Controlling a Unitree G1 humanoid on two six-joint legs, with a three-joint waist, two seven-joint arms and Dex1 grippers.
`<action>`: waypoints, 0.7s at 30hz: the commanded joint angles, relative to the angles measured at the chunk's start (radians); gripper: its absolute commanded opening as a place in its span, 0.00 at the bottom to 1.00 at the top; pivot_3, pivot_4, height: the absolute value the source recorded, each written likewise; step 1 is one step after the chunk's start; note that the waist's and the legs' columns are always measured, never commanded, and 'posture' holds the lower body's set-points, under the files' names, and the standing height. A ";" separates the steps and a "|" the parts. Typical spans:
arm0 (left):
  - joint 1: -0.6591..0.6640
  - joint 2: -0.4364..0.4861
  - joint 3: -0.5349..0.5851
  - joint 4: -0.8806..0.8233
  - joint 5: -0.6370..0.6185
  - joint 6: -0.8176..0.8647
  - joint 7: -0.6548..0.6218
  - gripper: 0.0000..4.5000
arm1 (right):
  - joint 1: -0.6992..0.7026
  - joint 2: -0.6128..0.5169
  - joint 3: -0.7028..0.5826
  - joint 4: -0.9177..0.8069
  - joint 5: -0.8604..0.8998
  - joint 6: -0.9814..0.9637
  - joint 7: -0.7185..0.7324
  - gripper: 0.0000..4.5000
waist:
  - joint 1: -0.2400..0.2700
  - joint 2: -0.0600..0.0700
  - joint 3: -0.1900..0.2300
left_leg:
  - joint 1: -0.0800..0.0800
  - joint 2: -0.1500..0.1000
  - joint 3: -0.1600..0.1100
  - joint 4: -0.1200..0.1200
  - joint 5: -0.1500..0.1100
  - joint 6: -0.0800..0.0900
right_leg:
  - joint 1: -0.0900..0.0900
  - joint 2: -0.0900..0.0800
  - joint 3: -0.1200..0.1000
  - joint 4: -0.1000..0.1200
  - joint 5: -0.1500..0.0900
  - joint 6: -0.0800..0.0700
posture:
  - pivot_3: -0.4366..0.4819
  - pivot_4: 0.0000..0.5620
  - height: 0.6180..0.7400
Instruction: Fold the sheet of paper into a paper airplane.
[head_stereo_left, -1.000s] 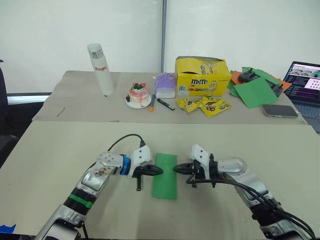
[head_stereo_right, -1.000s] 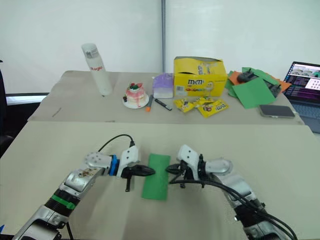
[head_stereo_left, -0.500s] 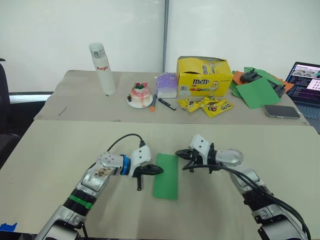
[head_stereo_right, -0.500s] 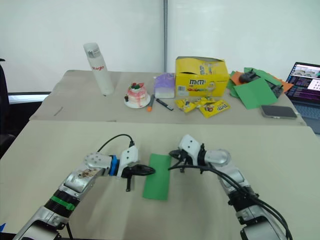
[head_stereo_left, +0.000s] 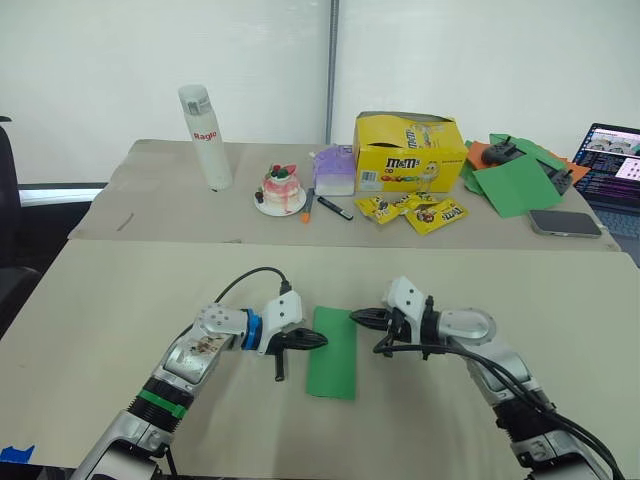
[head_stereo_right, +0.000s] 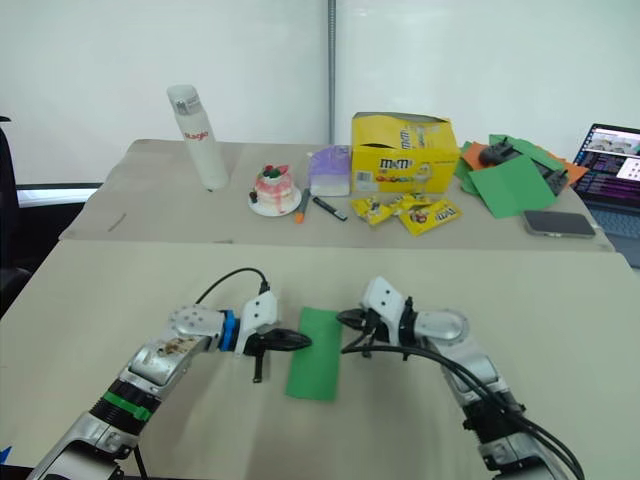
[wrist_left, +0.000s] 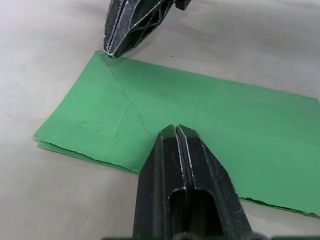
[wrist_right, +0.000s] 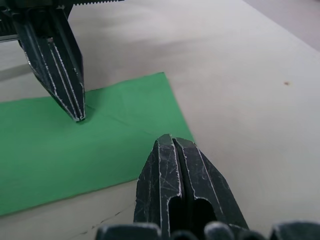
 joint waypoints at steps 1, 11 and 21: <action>-0.002 0.000 -0.012 -0.003 0.008 0.004 -0.008 0.00 | 0.032 -0.007 0.016 -0.050 -0.010 -0.006 0.002 0.01 | -0.001 0.000 0.000 | 0.000 0.000 0.000 0.000 0.000 0.000 | 0.000 0.000 0.000 0.000 0.000 0.000 | 0.48 0.27 0.85; -0.004 0.015 -0.012 -0.018 -0.005 0.026 -0.041 0.00 | 0.152 -0.074 0.048 -0.190 0.003 -0.003 0.070 0.01 | 0.000 0.000 0.000 | 0.000 0.000 -0.001 0.000 0.000 0.000 | 0.000 0.000 0.000 0.000 0.000 0.000 | 0.48 0.27 0.85; -0.033 0.023 0.011 -0.016 -0.050 0.080 -0.091 0.00 | 0.320 -0.108 0.144 -0.382 0.016 0.092 0.067 0.01 | -0.002 -0.001 0.000 | 0.000 0.000 -0.003 0.000 0.000 0.000 | 0.000 0.000 0.000 0.000 0.000 0.001 | 0.48 0.27 0.85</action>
